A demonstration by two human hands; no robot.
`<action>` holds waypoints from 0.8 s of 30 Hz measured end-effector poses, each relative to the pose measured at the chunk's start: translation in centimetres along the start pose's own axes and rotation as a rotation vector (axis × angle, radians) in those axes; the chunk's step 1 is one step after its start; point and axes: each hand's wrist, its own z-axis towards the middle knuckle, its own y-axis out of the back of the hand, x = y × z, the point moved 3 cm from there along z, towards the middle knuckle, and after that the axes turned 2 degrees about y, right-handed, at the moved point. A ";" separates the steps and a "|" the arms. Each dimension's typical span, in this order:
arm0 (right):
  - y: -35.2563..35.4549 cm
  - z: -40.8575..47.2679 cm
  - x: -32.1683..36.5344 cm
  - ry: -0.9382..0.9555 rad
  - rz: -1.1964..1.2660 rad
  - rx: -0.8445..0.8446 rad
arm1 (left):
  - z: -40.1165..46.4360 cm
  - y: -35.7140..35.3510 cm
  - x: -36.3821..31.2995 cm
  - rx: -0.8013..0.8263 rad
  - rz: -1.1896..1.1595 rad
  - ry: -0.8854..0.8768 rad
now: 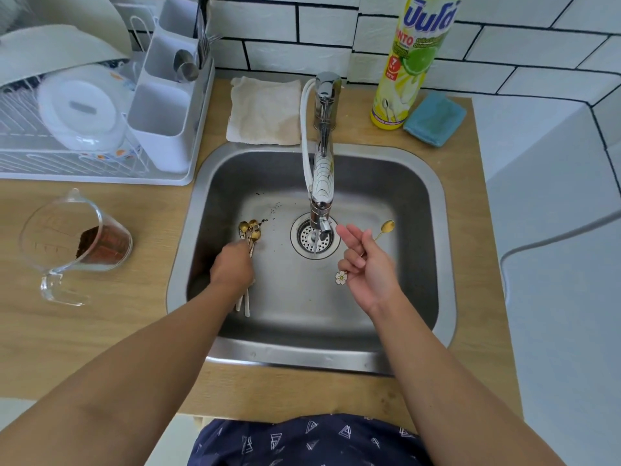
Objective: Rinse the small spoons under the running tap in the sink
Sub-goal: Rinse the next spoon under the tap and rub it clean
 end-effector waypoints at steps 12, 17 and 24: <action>0.4 0.9 -0.5 0.035 -0.337 -0.104 | -6.2 1.1 -7.4 0.263 -0.651 -0.196; -0.2 1.0 -1.3 0.034 -0.490 -0.078 | -7.5 1.1 -8.5 0.369 -0.895 -0.162; -1.4 1.3 -2.3 0.052 -0.610 0.015 | -8.3 1.3 -7.9 0.459 -1.040 -0.081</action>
